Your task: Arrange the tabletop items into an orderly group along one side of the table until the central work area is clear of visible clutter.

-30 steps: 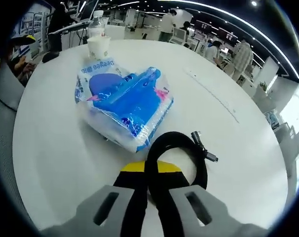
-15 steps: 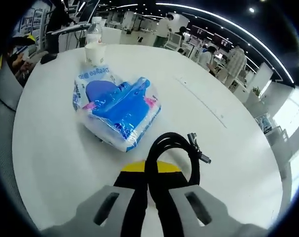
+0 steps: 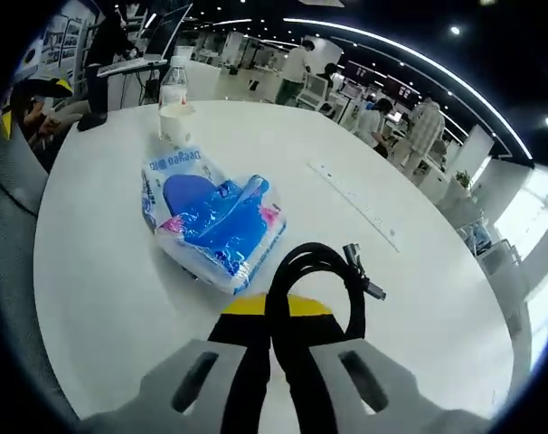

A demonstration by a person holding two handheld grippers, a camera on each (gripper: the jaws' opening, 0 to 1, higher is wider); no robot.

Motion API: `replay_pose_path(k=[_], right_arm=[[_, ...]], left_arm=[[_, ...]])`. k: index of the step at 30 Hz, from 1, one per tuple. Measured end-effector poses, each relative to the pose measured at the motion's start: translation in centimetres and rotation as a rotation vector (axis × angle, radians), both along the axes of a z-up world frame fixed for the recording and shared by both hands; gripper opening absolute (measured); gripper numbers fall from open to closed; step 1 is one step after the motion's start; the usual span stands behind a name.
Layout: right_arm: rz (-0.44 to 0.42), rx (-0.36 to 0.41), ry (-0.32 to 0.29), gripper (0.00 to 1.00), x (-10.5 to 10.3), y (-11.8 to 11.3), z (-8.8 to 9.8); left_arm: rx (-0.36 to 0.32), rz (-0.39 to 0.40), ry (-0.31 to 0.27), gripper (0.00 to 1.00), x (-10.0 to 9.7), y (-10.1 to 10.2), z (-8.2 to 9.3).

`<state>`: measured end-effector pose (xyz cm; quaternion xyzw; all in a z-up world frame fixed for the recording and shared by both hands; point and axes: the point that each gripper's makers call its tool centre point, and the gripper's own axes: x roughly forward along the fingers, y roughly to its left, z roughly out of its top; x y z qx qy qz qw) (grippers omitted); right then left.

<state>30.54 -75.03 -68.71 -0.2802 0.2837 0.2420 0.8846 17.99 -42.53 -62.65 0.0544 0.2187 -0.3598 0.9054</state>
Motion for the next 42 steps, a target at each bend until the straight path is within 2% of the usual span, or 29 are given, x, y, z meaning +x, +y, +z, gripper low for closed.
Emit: replay_pose_path(k=[20,30,35,42], right_arm=[[0.029,-0.014,-0.003,0.03,-4.4,2.5,1.5],[0.029,-0.014,0.018,0.03,-6.4,3.7,0.8],[0.030,-0.015,0.047,0.03,-7.9,4.2,-0.3],[0.034,-0.021,0.071,0.03,-8.9,4.9,-1.3]], left_arm=[[0.005,-0.004,-0.040,1.00,0.1,0.2,0.4],[0.022,0.000,-0.064,1.00,0.3,0.5,0.6],[0.026,-0.006,-0.068,1.00,0.3,0.4,0.6],[0.022,-0.008,-0.065,1.00,0.2,0.4,0.6]])
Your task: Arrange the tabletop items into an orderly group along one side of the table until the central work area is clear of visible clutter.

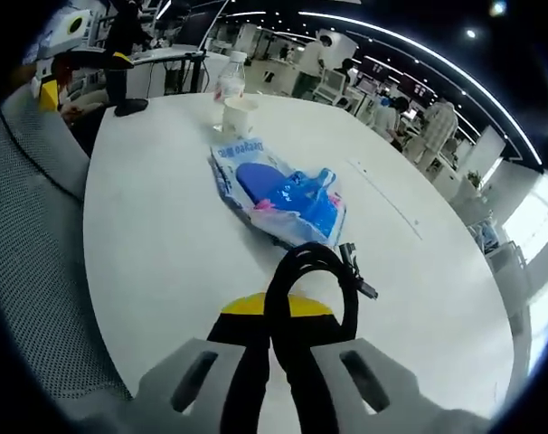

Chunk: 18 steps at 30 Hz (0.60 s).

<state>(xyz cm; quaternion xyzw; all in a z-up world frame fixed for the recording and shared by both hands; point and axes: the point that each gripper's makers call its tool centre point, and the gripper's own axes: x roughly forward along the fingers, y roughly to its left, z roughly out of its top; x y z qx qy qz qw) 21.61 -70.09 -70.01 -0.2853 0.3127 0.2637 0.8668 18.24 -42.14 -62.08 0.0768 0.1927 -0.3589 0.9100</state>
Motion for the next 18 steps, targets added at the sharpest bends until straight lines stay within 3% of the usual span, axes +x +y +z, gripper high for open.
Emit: replay_pose_path(k=[18], right_arm=[[0.036,0.001,0.061,0.03,-1.4,2.5,-2.5]], left_arm=[[-0.004,0.017,-0.006,0.99,0.3,0.3,0.1]])
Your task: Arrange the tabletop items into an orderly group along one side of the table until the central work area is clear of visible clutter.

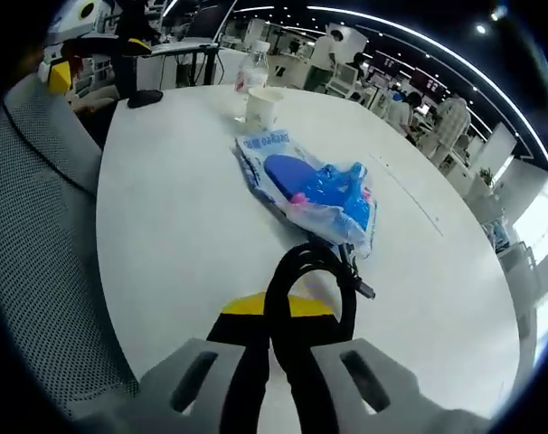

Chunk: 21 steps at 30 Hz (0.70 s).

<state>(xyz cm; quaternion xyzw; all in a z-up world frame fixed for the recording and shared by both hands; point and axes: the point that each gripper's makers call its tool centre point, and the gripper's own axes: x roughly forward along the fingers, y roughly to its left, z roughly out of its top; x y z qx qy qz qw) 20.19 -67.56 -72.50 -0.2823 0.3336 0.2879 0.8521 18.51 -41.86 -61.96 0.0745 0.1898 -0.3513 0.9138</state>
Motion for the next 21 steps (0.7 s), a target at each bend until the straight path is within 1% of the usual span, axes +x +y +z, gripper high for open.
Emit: replay_pose_path(k=[13,21], right_arm=[[0.042,-0.013,0.041,0.03,-1.1,1.5,-1.7],[0.054,-0.018,0.069,0.04,-1.6,1.8,-2.6]], left_arm=[[0.006,0.003,0.003,0.98,0.0,0.1,-0.1],[0.014,0.003,0.009,0.98,-0.2,0.2,-0.2]])
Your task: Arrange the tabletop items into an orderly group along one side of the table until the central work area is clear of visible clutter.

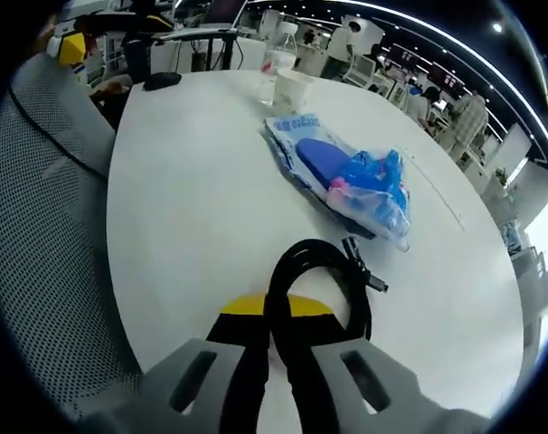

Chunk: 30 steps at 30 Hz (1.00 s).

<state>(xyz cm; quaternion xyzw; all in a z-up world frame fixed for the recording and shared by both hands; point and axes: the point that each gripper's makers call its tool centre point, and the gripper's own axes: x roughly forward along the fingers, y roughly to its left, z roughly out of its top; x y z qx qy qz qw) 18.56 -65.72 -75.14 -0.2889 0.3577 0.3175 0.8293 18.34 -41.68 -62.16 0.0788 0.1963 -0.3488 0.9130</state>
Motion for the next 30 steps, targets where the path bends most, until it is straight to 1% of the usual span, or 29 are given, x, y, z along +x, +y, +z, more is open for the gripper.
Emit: replay_pose_path(k=[2,12,18,25,30], right_arm=[[0.004,0.000,0.002,0.04,-0.1,0.2,-0.1],[-0.048,0.055,0.029,0.05,0.2,1.0,-0.6],[-0.026,0.044,0.040,0.06,0.1,1.5,-1.3],[-0.026,0.056,0.043,0.07,0.3,1.6,-1.0],[-0.039,0.072,0.040,0.10,0.2,1.5,-0.3]], left_arm=[[0.000,0.001,0.000,0.98,0.0,0.0,0.0],[0.007,0.000,0.006,0.97,-0.1,0.1,-0.1],[0.011,-0.002,0.008,0.97,-0.1,0.1,-0.2],[0.012,-0.003,0.009,0.97,-0.1,0.1,-0.2],[0.013,-0.004,0.009,0.96,-0.2,0.1,-0.3]])
